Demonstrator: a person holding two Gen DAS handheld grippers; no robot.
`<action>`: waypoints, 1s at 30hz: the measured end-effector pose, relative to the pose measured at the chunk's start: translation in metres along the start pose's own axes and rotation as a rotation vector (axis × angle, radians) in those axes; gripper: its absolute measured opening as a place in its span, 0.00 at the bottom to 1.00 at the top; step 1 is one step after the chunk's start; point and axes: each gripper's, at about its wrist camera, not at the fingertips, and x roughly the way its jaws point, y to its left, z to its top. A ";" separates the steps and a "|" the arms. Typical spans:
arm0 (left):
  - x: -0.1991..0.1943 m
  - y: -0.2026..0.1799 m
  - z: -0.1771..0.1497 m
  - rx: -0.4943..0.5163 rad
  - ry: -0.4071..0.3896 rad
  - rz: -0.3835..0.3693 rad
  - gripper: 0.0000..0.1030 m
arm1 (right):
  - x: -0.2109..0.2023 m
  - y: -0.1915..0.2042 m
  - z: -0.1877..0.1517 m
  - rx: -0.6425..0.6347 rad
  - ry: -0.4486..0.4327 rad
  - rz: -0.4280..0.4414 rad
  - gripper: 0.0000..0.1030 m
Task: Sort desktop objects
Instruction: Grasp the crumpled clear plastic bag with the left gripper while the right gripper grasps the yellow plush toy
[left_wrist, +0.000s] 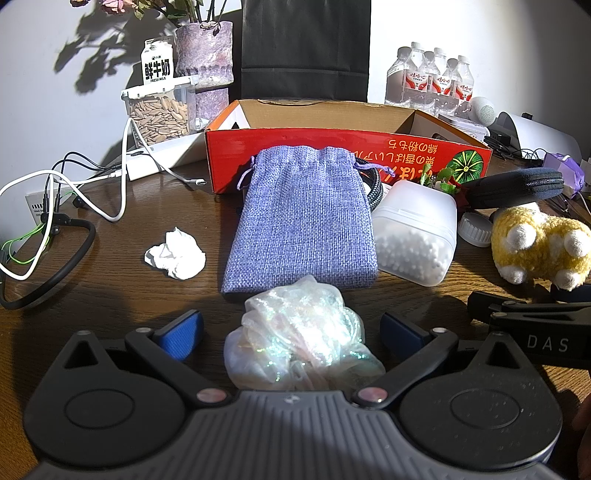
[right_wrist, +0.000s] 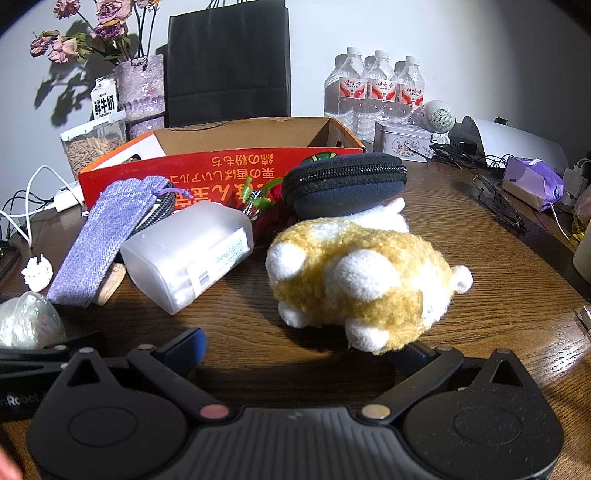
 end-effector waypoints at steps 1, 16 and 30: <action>0.000 0.000 0.000 0.000 0.000 0.000 1.00 | 0.000 0.000 0.000 -0.001 0.000 0.000 1.00; -0.062 0.028 -0.019 0.055 -0.176 -0.088 1.00 | -0.071 -0.026 -0.010 -0.055 -0.096 0.276 0.95; -0.040 0.024 -0.010 0.042 -0.116 -0.160 0.85 | -0.035 -0.060 0.023 -0.055 -0.174 0.085 0.91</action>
